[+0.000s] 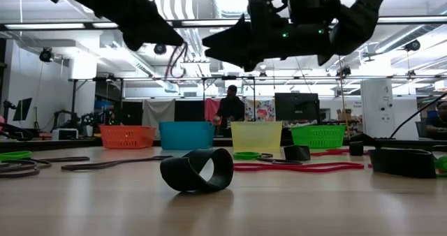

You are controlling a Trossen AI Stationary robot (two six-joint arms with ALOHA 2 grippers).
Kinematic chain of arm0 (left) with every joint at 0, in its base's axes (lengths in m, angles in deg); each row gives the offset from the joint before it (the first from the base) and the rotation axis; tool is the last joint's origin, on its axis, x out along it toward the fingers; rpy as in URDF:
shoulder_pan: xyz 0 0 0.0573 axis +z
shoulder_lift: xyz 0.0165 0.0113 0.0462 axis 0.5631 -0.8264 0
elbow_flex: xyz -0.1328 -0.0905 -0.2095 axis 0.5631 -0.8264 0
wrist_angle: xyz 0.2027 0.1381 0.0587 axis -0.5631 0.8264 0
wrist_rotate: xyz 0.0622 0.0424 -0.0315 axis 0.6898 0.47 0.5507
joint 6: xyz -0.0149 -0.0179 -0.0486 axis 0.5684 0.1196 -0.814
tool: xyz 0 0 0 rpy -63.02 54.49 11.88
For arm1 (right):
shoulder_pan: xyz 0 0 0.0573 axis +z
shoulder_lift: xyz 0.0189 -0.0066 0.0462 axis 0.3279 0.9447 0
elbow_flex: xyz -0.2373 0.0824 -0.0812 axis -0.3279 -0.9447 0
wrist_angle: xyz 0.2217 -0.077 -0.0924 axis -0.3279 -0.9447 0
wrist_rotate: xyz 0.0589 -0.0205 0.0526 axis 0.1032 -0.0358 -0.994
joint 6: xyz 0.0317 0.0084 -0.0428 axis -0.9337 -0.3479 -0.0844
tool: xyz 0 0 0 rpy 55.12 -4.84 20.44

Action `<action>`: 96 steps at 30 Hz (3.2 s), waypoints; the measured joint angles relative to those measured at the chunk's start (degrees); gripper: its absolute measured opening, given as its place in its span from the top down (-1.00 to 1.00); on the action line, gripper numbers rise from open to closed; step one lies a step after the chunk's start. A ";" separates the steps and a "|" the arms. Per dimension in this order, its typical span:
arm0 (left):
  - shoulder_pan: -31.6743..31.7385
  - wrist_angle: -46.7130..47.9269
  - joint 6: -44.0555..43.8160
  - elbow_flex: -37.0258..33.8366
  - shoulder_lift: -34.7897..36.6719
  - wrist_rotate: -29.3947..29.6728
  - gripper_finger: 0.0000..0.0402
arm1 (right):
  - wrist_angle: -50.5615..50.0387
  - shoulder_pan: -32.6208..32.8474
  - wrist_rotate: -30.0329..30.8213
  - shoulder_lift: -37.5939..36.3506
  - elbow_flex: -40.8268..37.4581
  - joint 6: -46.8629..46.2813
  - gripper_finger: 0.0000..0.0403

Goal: Sort rubber bands into baskets
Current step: Put the red rubber band into the green bin, then put the violet rubber band into the orange bin

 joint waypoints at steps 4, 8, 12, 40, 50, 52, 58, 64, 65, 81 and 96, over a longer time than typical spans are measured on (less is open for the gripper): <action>1.60 -7.11 1.19 0.00 -3.20 -2.54 1.00 | -0.03 -0.11 0.06 3.73 3.50 -1.41 -0.30; 2.15 -11.39 1.58 0.10 -5.01 -4.63 1.00 | -0.21 0.06 0.09 6.91 6.60 -1.16 -0.22; 2.34 -11.37 1.59 0.11 -5.51 -3.94 1.00 | -0.13 0.07 0.10 7.53 7.75 -1.04 0.05; 6.14 -1.14 7.67 0.13 2.79 -2.08 -0.08 | -46.71 -4.41 13.39 -10.00 7.71 -3.68 0.96; 16.00 5.83 16.49 0.13 6.03 3.15 -0.08 | -78.21 -23.31 14.78 -20.72 14.24 -16.22 0.96; 18.41 5.88 18.16 0.13 6.00 1.20 -0.08 | -82.85 -27.73 14.80 -19.50 15.72 -17.81 0.96; 24.49 5.95 18.28 0.13 5.23 -11.15 -0.08 | -91.72 -35.55 12.85 -12.82 19.88 -17.57 0.96; 25.17 7.63 17.81 0.13 5.18 -15.16 -0.08 | -99.43 -36.64 12.74 -8.16 24.74 -15.34 0.96; 25.18 7.82 17.82 0.13 5.18 -15.73 -0.08 | -100.71 -36.61 12.73 -7.68 25.19 -15.37 0.96; 25.27 5.88 16.62 0.13 3.22 -18.34 -0.08 | -96.95 -37.79 19.31 -0.81 25.09 -15.52 0.93; 25.01 8.20 5.29 0.15 0.97 -20.60 -0.08 | -96.02 -37.99 20.55 -1.88 25.42 -15.99 0.43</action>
